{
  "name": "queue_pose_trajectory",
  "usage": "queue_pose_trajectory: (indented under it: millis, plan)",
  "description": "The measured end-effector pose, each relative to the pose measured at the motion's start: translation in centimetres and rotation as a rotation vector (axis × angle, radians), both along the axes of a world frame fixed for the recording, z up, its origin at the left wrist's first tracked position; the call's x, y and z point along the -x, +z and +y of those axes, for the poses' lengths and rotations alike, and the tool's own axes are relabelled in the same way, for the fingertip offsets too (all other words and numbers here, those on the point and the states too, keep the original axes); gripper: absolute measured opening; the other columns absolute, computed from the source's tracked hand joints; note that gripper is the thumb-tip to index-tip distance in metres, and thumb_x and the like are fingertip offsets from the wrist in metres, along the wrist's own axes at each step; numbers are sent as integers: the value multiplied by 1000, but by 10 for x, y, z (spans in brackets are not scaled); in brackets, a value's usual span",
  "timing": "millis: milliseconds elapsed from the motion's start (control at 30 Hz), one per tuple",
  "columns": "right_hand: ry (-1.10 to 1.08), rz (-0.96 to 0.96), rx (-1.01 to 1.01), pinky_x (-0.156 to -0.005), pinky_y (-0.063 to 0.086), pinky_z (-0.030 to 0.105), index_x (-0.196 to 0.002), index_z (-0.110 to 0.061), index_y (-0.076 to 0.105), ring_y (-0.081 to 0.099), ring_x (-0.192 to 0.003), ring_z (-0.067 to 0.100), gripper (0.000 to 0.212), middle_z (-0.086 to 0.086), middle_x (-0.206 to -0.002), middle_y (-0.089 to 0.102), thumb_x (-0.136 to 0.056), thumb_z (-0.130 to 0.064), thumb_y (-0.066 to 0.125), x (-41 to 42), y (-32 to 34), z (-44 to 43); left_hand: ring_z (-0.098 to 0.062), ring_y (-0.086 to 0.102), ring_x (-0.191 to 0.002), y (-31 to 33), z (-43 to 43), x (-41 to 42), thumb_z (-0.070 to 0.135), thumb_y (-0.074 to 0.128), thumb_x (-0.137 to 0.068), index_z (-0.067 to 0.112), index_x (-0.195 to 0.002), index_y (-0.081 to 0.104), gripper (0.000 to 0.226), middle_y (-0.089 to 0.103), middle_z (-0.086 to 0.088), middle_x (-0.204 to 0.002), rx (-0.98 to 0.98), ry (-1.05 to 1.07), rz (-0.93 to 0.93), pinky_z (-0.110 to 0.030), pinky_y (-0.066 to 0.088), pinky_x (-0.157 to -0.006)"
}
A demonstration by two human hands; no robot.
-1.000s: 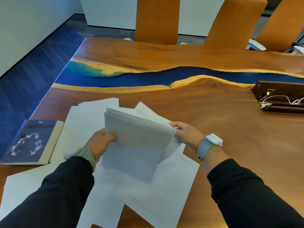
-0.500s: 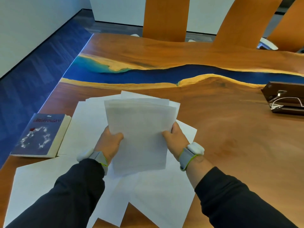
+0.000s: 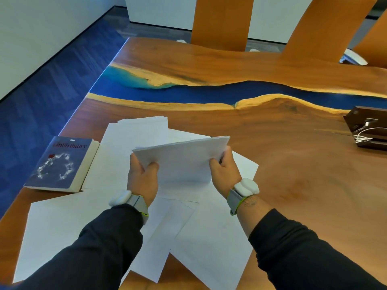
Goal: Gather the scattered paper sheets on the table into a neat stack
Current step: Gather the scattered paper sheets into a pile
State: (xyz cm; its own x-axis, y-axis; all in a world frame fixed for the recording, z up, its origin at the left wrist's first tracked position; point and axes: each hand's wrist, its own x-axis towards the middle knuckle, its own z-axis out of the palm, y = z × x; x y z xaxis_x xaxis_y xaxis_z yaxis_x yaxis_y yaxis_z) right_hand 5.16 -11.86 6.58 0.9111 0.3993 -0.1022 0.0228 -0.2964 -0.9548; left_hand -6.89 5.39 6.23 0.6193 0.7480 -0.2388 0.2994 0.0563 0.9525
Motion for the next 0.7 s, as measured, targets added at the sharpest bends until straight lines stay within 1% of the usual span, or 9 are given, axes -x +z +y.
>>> queue_pose_trajectory:
  millis: [100, 133, 200, 267, 333, 400, 467, 600, 700]
  plan:
    - [12, -19, 66, -78, 50, 21, -120, -29, 49, 60, -98, 10, 27, -4, -111, 62, -98, -18, 40, 2, -4, 1, -4, 58, -88, -5, 2, 3, 28, 47, -93, 46, -105, 55, 23, 65, 14, -97, -38, -6, 38, -34, 48, -76]
    - [13, -30, 57, -80, 51, 21, -120, -30, 50, 60, -99, 8, 26, -5, -112, 62, -98, -19, 40, 2, -4, 2, -5, 58, -85, -5, 3, 4, 31, 45, -93, 48, -99, 55, 21, 64, 12, -95, -56, 3, 35, -34, 49, -74]
    - [19, -28, 37, -74, 51, 10, -118, -32, 49, 60, -98, -1, 24, -11, -110, 62, -99, -21, 41, 1, -4, 4, -4, 57, -80, -6, 5, 5, 32, 44, -93, 51, -96, 53, 21, 63, 10, -93, -91, 7, 24, -28, 47, -68]
    - [25, 1, 55, -68, 49, 10, -118, -29, 47, 61, -95, -1, 23, -11, -109, 62, -97, -21, 43, 0, -5, 4, -4, 59, -84, -9, 6, 3, 28, 47, -94, 48, -107, 52, 25, 63, 13, -94, -99, -26, 44, -25, 44, -64]
    - [37, 31, 142, -75, 46, 22, -122, -23, 46, 60, -96, 13, 24, -3, -111, 61, -98, -21, 44, 0, -9, 6, -5, 58, -87, -14, 9, 2, 25, 49, -96, 38, -122, 48, 30, 61, 15, -98, -95, -94, 123, -23, 42, -64]
    - [27, 32, 218, -79, 43, 29, -124, -20, 48, 57, -96, 19, 24, 0, -112, 60, -101, -24, 40, 1, -14, 5, -11, 58, -87, -18, 12, 2, 26, 48, -99, 33, -131, 46, 33, 61, 12, -101, -125, -161, 201, -27, 42, -68]
    - [4, 16, 215, -76, 44, 27, -120, -22, 51, 58, -93, 18, 22, -1, -109, 62, -102, -27, 39, 2, -17, 5, -16, 58, -91, -20, 18, 3, 30, 46, -102, 30, -136, 46, 33, 60, 9, -109, -178, -195, 218, -29, 42, -76]
    - [-35, 31, 220, -62, 45, 21, -104, -23, 55, 63, -83, 19, 14, 2, -93, 67, -100, -33, 45, 0, -21, -1, 0, 57, -86, -21, 32, 1, 33, 44, -104, 38, -120, 45, 16, 59, 18, -98, -269, -208, 209, -19, 41, -64]
    - [-46, 77, 247, -65, 48, 26, -99, -23, 59, 65, -86, 27, 9, 10, -92, 68, -96, -29, 52, -1, -28, -9, 2, 55, -80, -25, 40, 0, 31, 43, -104, 39, -113, 43, 12, 57, 21, -92, -278, -169, 244, -18, 39, -60]
